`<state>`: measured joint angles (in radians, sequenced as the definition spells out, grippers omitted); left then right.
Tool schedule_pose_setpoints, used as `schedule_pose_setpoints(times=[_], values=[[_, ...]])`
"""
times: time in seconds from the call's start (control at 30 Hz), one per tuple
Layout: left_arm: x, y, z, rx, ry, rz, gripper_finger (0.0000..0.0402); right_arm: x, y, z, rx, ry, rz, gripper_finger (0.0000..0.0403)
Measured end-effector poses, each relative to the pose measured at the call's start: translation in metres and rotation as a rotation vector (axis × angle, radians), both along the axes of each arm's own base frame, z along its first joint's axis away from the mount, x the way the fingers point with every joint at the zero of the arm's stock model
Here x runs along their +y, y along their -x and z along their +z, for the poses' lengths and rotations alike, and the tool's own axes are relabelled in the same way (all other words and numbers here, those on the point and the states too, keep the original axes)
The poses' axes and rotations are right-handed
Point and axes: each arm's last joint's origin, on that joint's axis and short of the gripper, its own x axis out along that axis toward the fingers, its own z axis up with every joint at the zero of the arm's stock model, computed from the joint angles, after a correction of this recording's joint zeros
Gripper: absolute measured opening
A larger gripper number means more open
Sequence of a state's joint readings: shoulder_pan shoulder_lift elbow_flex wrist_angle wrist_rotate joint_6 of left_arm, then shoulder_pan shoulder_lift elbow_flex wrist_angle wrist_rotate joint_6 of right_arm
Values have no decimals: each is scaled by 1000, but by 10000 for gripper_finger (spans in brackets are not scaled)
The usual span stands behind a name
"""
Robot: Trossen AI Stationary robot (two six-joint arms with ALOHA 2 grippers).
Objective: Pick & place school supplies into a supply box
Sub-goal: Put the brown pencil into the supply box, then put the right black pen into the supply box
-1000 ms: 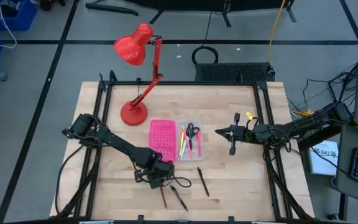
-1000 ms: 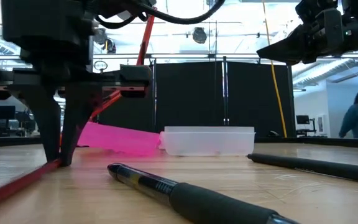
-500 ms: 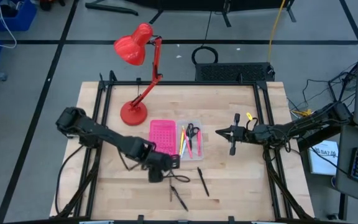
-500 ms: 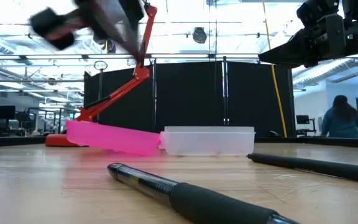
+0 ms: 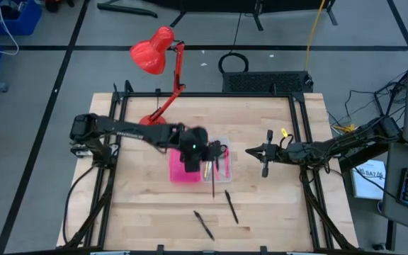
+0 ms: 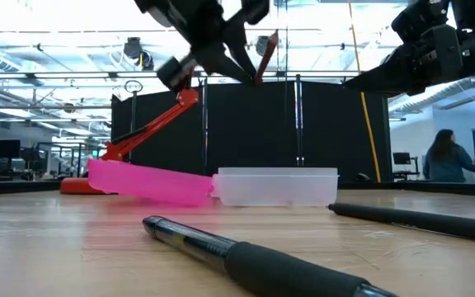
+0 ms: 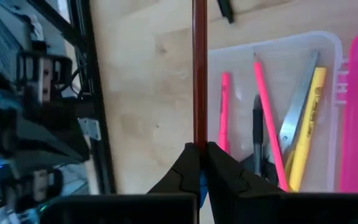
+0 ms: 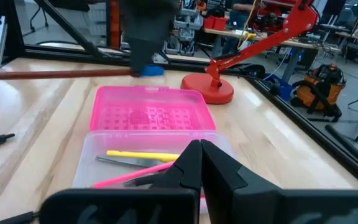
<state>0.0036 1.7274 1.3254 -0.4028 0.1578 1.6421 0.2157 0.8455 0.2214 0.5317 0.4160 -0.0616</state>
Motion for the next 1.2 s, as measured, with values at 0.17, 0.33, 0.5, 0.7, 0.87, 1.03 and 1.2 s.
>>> schedule_pose_setpoints(times=[0.17, 0.33, 0.5, 0.7, 0.87, 1.03, 1.2], values=[[34, -6, -14, 19, 34, 7, 11, 0, 0, 0, 0, 2, 0, 0], [54, -12, -43, 97, 29, 37, 10, 0, 0, -1, 9, 4, 0, 0], [66, -15, -68, 177, -21, 55, 14, 0, -1, -2, 16, 5, 0, 0], [76, -16, -82, 218, -50, 77, 8, 0, 1, -5, 4, 3, 0, 0], [86, -15, -84, 218, -64, 103, 2, 0, 1, -4, -11, 0, 0, 0], [88, -14, -84, 230, -60, 109, 5, 0, 1, -4, -13, 1, 0, 0], [86, -14, -84, 236, -40, 130, 5, 0, 1, -4, -13, 3, 1, 0]])
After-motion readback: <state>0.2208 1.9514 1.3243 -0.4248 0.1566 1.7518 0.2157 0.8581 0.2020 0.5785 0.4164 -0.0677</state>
